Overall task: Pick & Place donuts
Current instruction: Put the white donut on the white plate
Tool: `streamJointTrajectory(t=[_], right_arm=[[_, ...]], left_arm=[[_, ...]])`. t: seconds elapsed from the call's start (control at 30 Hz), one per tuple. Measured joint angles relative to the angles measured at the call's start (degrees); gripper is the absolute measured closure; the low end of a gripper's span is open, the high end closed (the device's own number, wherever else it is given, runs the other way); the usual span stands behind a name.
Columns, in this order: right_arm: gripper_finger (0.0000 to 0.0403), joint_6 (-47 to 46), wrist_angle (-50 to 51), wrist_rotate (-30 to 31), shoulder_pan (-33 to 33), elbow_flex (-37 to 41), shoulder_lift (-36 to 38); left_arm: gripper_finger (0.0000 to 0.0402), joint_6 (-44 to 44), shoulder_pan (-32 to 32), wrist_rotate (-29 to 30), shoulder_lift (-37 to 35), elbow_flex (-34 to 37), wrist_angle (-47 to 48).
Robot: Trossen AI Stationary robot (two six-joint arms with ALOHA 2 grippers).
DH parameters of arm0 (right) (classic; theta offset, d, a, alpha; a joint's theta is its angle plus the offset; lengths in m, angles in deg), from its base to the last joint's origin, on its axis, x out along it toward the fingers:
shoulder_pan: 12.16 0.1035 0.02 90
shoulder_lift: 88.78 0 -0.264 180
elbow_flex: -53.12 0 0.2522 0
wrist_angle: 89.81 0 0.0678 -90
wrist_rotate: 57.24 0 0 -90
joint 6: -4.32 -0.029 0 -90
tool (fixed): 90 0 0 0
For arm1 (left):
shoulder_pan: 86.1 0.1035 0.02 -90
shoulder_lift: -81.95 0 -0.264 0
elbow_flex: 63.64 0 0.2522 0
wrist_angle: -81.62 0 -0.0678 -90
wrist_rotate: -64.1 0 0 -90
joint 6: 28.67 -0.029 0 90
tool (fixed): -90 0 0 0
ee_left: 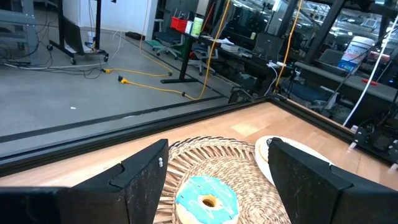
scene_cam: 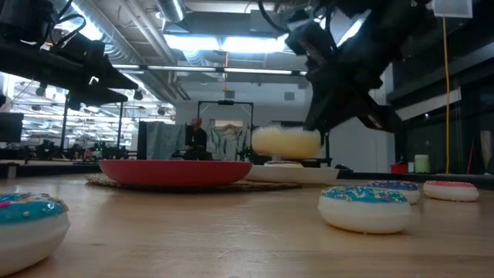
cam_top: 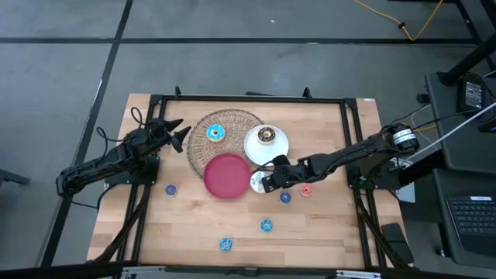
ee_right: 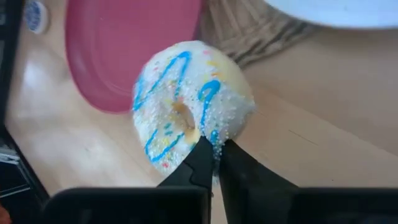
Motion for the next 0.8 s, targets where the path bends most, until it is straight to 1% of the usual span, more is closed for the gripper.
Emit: streamJointTrajectory(t=[0.13,0.33,0.5,0.67,0.8], right_arm=[[0.0378,0.58,6.53,0.44,0.00,-1.80,2.50],[0.0384,2.66,13.62,0.62,-0.01,-5.38,5.83],[0.0384,2.96,20.69,0.59,0.01,-10.81,6.70],[0.0385,4.59,23.35,0.55,0.97,-16.27,6.63],[0.0385,5.26,23.47,0.42,0.96,-17.64,6.72]], left_arm=[[0.0135,0.00,-0.01,-0.02,-0.12,0.00,0.02],[0.0135,0.00,0.00,0.00,0.00,0.00,-0.06],[0.0135,0.00,-0.01,-0.04,0.00,0.00,-0.11],[0.0135,0.00,0.00,-0.02,0.00,-0.02,-0.23],[0.0135,0.00,0.00,-0.02,0.00,-0.02,-0.28]])
